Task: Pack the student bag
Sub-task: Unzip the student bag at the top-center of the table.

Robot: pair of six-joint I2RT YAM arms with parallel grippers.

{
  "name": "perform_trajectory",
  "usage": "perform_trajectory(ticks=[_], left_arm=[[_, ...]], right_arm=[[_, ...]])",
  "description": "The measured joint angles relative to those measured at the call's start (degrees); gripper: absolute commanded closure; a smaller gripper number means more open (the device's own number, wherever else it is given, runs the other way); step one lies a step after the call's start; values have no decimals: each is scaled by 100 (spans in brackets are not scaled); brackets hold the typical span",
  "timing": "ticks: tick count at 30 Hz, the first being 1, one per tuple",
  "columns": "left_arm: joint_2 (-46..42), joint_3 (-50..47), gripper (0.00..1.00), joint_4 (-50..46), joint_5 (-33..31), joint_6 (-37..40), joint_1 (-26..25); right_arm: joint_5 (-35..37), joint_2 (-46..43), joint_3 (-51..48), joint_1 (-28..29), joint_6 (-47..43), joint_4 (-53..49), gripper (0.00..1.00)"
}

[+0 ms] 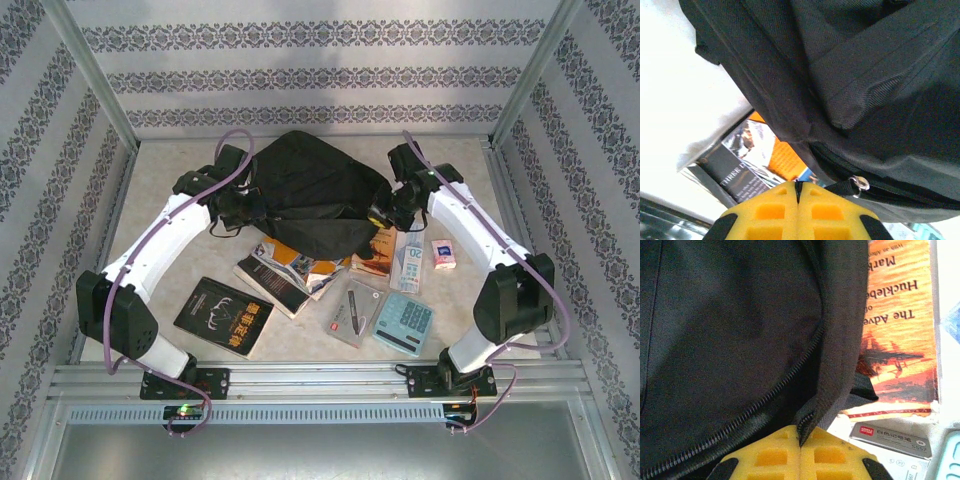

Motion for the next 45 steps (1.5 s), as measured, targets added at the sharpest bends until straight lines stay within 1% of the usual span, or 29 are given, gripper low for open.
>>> perform_trajectory(ticks=[6, 11, 14, 18, 21, 24, 28, 32, 36, 38, 41, 43, 44, 45], left_arm=[[387, 494, 100, -149, -439, 59, 197], [739, 763, 100, -173, -562, 83, 271], [723, 702, 89, -157, -538, 74, 304], [415, 402, 71, -66, -533, 4, 389], [-15, 168, 63, -72, -658, -107, 415], [-518, 136, 58, -162, -990, -164, 415], [-1156, 136, 56, -350, -1464, -188, 415], [-1534, 122, 55, -527, -1676, -188, 413], [-1703, -24, 56, -612, -1829, -188, 369], [-1738, -122, 56, -647, -1912, -190, 273], [-1733, -192, 56, -706, -2015, -181, 7], [-1705, -188, 55, -710, -2151, -107, -254], [-1681, -175, 55, -713, -2212, -63, -369], [-1617, -138, 55, -713, -2253, 11, -496]], right_arm=[[122, 59, 72, 7, -197, -35, 100], [122, 181, 122, 35, -363, -22, 100], [149, 374, 330, 129, -514, -90, 100], [249, 625, 791, 407, -782, -142, 100], [107, 697, 1036, 595, -966, -59, 100], [-238, 903, 1401, 789, -1137, 68, 100], [-737, 1510, 2059, 1115, -1469, 229, 100], [-1016, 1963, 2400, 1486, -1849, 317, 100], [-1132, 1991, 2326, 1764, -2184, 361, 100], [-1134, 1873, 2079, 1827, -2286, 413, 100], [-905, 1628, 1539, 1836, -2308, 380, 100], [-673, 1469, 1185, 1799, -2277, 343, 88], [-573, 1403, 1054, 1768, -2262, 321, 84], [-404, 1309, 885, 1749, -2188, 289, 72]])
